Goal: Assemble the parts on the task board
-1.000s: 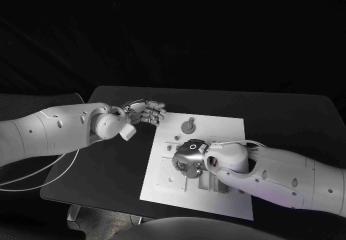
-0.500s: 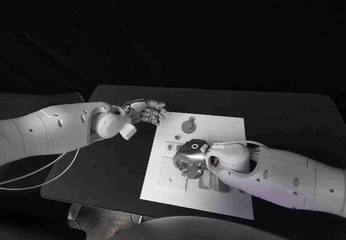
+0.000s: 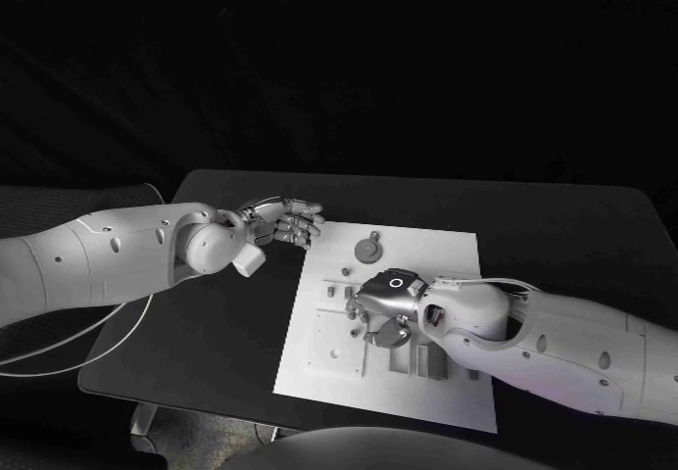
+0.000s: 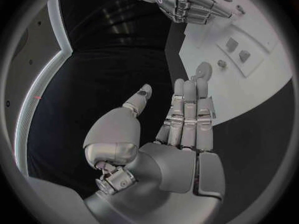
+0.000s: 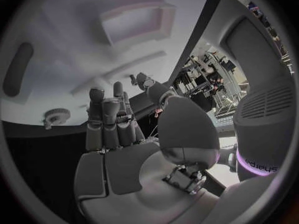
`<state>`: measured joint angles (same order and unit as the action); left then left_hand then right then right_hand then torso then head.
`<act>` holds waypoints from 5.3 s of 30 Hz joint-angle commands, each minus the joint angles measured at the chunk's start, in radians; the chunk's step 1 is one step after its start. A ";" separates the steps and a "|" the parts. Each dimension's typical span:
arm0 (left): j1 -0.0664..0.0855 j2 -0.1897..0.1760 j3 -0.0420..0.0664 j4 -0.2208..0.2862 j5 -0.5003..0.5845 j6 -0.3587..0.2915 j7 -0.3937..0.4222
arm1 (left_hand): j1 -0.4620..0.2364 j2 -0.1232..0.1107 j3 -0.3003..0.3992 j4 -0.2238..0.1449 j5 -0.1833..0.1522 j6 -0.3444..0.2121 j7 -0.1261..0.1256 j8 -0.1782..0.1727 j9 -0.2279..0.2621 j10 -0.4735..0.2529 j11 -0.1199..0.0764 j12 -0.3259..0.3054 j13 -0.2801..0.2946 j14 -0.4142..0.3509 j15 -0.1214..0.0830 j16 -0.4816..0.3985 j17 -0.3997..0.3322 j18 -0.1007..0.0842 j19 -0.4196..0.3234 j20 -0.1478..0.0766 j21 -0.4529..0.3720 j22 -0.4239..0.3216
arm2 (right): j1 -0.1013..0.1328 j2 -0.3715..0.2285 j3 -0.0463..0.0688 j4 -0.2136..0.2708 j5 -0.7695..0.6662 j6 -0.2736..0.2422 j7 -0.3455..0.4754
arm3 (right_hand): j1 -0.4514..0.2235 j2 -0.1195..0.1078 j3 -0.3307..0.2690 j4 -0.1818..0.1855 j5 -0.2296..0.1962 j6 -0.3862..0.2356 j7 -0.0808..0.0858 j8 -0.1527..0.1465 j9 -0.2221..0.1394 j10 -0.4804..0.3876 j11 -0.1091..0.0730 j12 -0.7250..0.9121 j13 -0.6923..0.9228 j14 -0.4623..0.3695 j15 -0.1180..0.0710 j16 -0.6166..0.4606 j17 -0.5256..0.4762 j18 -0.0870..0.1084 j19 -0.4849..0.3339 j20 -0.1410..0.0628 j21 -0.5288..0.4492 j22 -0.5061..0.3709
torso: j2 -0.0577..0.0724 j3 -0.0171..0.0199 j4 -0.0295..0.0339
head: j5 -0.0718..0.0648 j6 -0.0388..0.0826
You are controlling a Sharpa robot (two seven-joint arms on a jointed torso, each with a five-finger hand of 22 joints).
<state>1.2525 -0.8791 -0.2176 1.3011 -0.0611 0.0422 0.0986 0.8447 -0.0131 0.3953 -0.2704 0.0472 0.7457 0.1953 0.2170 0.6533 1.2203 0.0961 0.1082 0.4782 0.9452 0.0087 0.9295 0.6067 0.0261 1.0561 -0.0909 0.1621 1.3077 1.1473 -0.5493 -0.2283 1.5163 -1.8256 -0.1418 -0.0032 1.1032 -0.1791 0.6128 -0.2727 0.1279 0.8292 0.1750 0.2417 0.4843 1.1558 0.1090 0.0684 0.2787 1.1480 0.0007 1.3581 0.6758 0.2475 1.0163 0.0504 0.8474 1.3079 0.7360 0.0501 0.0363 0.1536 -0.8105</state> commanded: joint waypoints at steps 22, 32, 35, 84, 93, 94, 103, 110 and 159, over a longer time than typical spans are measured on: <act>0.002 -0.005 0.000 -0.008 -0.002 0.008 0.027 | 0.004 0.004 0.000 -0.010 0.002 0.029 0.008 0.001 -0.005 -0.060 0.016 -0.044 -0.021 -0.027 0.017 -0.038 -0.016 0.016 -0.024 0.017 -0.038 -0.011 | 0.032 -0.235 0.122 0.050 0.149 0.021 -0.052 | -0.060 -0.095 -0.035 0.067 0.001 -0.068 -0.029 -0.011 -0.025 -0.145 0.053 -0.004 -0.048 -0.085 0.049 -0.023 -0.009 0.007 -0.079 0.024 -0.041 0.015 | 0.001 0.0053 -0.0007 | -0.058 0.065; 0.002 -0.001 -0.001 -0.017 0.000 0.014 0.026 | 0.004 0.002 0.000 -0.011 0.002 0.027 0.010 -0.001 -0.007 -0.067 0.018 -0.044 -0.025 -0.026 0.018 -0.039 -0.017 0.018 -0.023 0.018 -0.039 -0.011 | 0.031 -0.252 0.117 0.064 0.145 0.111 -0.074 | -0.057 -0.088 -0.071 0.078 0.001 -0.073 -0.018 0.007 -0.017 -0.132 0.038 0.010 -0.051 -0.093 0.035 -0.005 -0.005 0.014 -0.086 0.030 -0.035 0.019 | 0.001 0.0029 -0.0010 | -0.073 0.066; 0.002 -0.001 -0.001 -0.019 0.003 0.016 0.026 | 0.004 0.003 -0.001 -0.010 0.002 0.027 0.010 -0.001 -0.007 -0.067 0.018 -0.044 -0.026 -0.026 0.018 -0.039 -0.017 0.018 -0.022 0.018 -0.039 -0.011 | 0.029 -0.250 0.113 0.060 0.134 0.121 -0.078 | -0.053 -0.082 -0.074 0.077 0.001 -0.070 -0.019 0.012 -0.015 -0.127 0.038 0.012 -0.051 -0.093 0.035 -0.004 -0.006 0.014 -0.087 0.030 -0.034 0.019 | 0.000 0.0022 0.0000 | -0.074 0.065; 0.002 0.000 -0.001 -0.023 0.003 0.027 0.012 | 0.000 0.002 -0.004 -0.007 0.002 0.018 0.013 -0.006 -0.010 -0.066 0.018 -0.039 -0.031 -0.019 0.016 -0.036 -0.017 0.020 -0.015 0.018 -0.041 -0.011 | 0.009 -0.198 0.075 0.047 -0.056 0.081 -0.086 | 0.048 0.078 0.015 -0.013 0.005 0.136 -0.040 0.111 0.005 0.052 -0.024 0.086 0.008 -0.010 -0.025 0.005 -0.032 0.014 -0.025 0.008 -0.005 0.017 | 0.000 -0.0004 0.0014 | -0.067 0.043; 0.002 0.000 -0.001 -0.023 0.003 0.028 0.012 | -0.002 0.003 -0.005 -0.006 0.002 0.018 0.014 -0.006 -0.010 -0.066 0.018 -0.039 -0.031 -0.018 0.016 -0.036 -0.017 0.021 -0.014 0.018 -0.041 -0.011 | 0.007 -0.199 0.075 0.052 -0.077 0.063 -0.090 | 0.070 0.113 0.121 -0.002 0.006 0.175 -0.053 0.119 0.011 0.089 -0.039 0.098 0.036 0.007 -0.039 0.004 -0.034 0.014 -0.012 0.005 -0.001 0.018 | 0.000 -0.0004 0.0013 | -0.067 0.041; 0.002 0.000 -0.001 -0.023 0.003 0.028 0.012 | -0.002 0.003 -0.005 -0.006 0.002 0.018 0.014 -0.006 -0.010 -0.066 0.018 -0.039 -0.031 -0.018 0.016 -0.036 -0.017 0.021 -0.014 0.018 -0.041 -0.011 | 0.007 -0.199 0.075 0.052 -0.079 0.059 -0.092 | 0.069 0.114 0.124 -0.004 0.006 0.177 -0.054 0.120 0.011 0.092 -0.040 0.099 0.038 0.010 -0.040 0.004 -0.034 0.014 -0.010 0.004 0.000 0.018 | 0.000 -0.0002 0.0015 | -0.066 0.040; 0.002 0.000 -0.001 -0.024 0.003 0.030 0.011 | -0.003 0.004 -0.005 -0.005 0.002 0.017 0.014 -0.006 -0.011 -0.063 0.017 -0.037 -0.032 -0.016 0.015 -0.035 -0.017 0.021 -0.012 0.017 -0.041 -0.011 | 0.006 -0.204 0.075 0.065 -0.077 0.044 -0.094 | 0.065 0.116 0.138 -0.009 0.005 0.191 -0.060 0.125 0.017 0.105 -0.046 0.102 0.050 0.024 -0.046 0.007 -0.034 0.014 0.004 -0.003 0.008 0.018 | 0.000 0.0004 0.0006 | -0.065 0.041; 0.002 0.001 -0.001 -0.025 0.001 0.032 0.009 | -0.003 0.004 -0.005 -0.005 0.002 0.017 0.013 -0.006 -0.011 -0.060 0.016 -0.036 -0.031 -0.015 0.015 -0.035 -0.017 0.022 -0.011 0.017 -0.041 -0.011 | 0.006 -0.216 0.077 0.092 -0.083 0.029 -0.098 | 0.063 0.113 0.140 -0.009 0.005 0.194 -0.062 0.126 0.018 0.109 -0.048 0.103 0.053 0.028 -0.048 0.007 -0.034 0.014 0.008 -0.005 0.009 0.018 | 0.000 0.0005 0.0002 | -0.063 0.042; 0.002 0.108 0.000 -0.138 0.012 0.027 0.054 | 0.004 0.006 -0.003 -0.009 0.002 0.014 0.014 -0.008 -0.012 -0.058 0.016 -0.037 -0.034 -0.018 0.016 -0.037 -0.018 0.021 -0.012 0.017 -0.045 -0.011 | -0.031 0.087 -0.007 0.086 -0.130 0.039 -0.062 | 0.060 0.110 0.146 -0.011 0.005 0.198 -0.064 0.125 0.022 0.113 -0.050 0.101 0.060 0.034 -0.051 0.005 -0.035 0.014 0.014 -0.009 0.011 0.017 | -0.008 -0.0106 0.0027 | 0.061 0.008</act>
<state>1.2527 -0.7742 -0.2187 1.1622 -0.0569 0.0567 0.1430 0.8447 -0.0131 0.3948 -0.2754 0.0472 0.7642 0.1980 0.2121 0.6423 1.1612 0.1153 0.0696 0.4455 0.9219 0.0214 0.8946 0.5905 0.0350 1.0400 -0.0748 0.1227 1.2976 1.1194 -0.4637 -0.2345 1.6032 -1.9379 -0.1154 -0.0802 1.1533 -0.0866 0.7501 -0.2785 0.1303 1.0221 0.1110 0.3648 0.5061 1.2610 0.0601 0.1666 0.3021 1.1813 -0.0430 1.3659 0.6420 0.2411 1.0311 0.0468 0.8517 1.3073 0.7278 0.0390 0.0395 0.2066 -0.7975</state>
